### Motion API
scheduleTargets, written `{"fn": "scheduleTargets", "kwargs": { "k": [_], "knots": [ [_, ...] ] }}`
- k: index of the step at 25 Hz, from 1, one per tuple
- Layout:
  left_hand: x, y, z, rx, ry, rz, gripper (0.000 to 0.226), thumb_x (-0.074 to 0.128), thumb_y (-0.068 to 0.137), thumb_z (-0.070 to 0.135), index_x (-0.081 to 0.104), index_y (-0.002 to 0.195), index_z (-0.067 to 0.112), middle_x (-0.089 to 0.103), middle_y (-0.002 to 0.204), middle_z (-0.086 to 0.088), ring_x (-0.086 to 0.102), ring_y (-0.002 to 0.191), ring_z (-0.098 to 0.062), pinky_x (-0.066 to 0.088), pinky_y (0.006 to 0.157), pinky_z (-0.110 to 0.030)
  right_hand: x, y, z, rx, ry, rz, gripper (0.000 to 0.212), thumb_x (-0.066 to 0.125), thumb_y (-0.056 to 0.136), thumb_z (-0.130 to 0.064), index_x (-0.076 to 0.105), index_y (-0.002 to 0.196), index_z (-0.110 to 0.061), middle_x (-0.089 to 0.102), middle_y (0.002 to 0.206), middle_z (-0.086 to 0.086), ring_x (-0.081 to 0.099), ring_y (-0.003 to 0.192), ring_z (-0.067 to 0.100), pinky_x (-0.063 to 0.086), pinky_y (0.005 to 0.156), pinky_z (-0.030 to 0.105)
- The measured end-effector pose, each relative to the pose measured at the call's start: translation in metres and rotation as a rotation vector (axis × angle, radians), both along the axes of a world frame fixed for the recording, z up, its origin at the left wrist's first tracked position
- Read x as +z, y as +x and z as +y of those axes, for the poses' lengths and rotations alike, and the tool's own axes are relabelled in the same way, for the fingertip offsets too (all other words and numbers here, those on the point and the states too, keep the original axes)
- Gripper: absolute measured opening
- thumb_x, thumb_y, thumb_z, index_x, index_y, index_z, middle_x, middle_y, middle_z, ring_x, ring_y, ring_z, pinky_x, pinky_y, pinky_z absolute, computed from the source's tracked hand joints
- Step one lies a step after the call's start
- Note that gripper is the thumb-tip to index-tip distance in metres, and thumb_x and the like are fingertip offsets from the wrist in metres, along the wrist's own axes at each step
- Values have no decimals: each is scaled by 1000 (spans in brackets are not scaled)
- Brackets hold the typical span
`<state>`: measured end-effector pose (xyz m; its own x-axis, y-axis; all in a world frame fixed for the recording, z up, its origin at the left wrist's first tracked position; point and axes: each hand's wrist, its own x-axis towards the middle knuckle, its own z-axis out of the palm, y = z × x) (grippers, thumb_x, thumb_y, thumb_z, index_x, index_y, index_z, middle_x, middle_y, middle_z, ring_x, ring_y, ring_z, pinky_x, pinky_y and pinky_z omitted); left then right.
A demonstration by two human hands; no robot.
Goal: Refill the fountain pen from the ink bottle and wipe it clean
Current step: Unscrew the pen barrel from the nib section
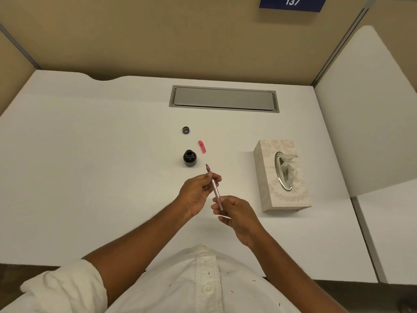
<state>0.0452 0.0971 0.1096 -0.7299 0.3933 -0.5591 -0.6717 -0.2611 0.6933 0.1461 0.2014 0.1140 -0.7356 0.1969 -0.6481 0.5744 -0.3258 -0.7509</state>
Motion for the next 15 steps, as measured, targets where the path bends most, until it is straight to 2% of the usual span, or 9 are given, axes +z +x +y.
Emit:
{"fn": "scheduleTargets", "kwargs": {
  "k": [1,3,5,6,8,10,13,14,15],
  "knots": [
    [0,1,0,-18,-6,7,23,47,94,10,66,85,0,67,90,-14,63,94,-24,50,93,-32,0,1,-1,-45,55,-6,9,69,85,-23,68,87,-14,72,77,2,65,79,19,50,67,25],
    [-1,5,-1,-35,-4,6,24,47,95,11,66,85,1,68,89,-13,64,95,-24,49,95,-33,-2,2,-3,-95,113,-26,33,85,67,-20,58,84,-14,55,73,2,51,68,18,45,62,27],
    [-1,7,-2,-33,1,1,23,47,95,11,66,87,0,68,89,-13,64,95,-23,49,95,-32,-3,1,-4,-73,62,-55,54,87,63,-29,51,101,-17,49,87,3,51,72,16,48,66,27],
    [-2,8,-2,-31,-2,3,23,47,95,11,66,87,0,68,90,-13,65,95,-22,49,95,-31,-1,0,-6,-35,7,-70,56,83,68,-37,50,110,-20,53,96,5,56,80,16,52,72,27],
    [-2,7,-4,-19,-10,7,23,47,95,12,66,87,0,68,91,-13,64,95,-22,49,94,-31,2,-1,-10,-7,-108,-75,40,61,85,-48,55,114,-21,62,105,7,63,95,18,55,77,29],
    [-2,4,-7,11,-14,5,23,47,95,11,66,87,0,68,90,-14,65,95,-23,49,95,-33,0,-1,-10,4,-170,-32,36,45,96,-44,65,106,-16,72,97,6,69,91,20,56,76,29],
    [-4,3,-9,28,-27,-5,23,47,95,10,66,87,0,68,90,-15,65,95,-24,48,96,-34,-3,-2,-12,-33,-92,25,11,64,89,-20,70,94,-12,73,83,4,68,79,16,54,69,25],
    [-5,4,-10,30,-29,-9,23,47,94,10,66,87,0,68,90,-15,65,95,-24,48,96,-34,-3,-2,-13,-75,-62,18,9,72,81,-13,69,90,-10,71,78,3,65,75,16,53,67,25],
    [-6,5,-10,32,-31,-14,23,47,94,10,66,87,0,68,90,-15,64,95,-24,48,96,-34,-4,-4,-14,-109,-21,6,17,78,74,-8,66,87,-9,68,74,3,61,71,16,50,64,25]
  ]
}}
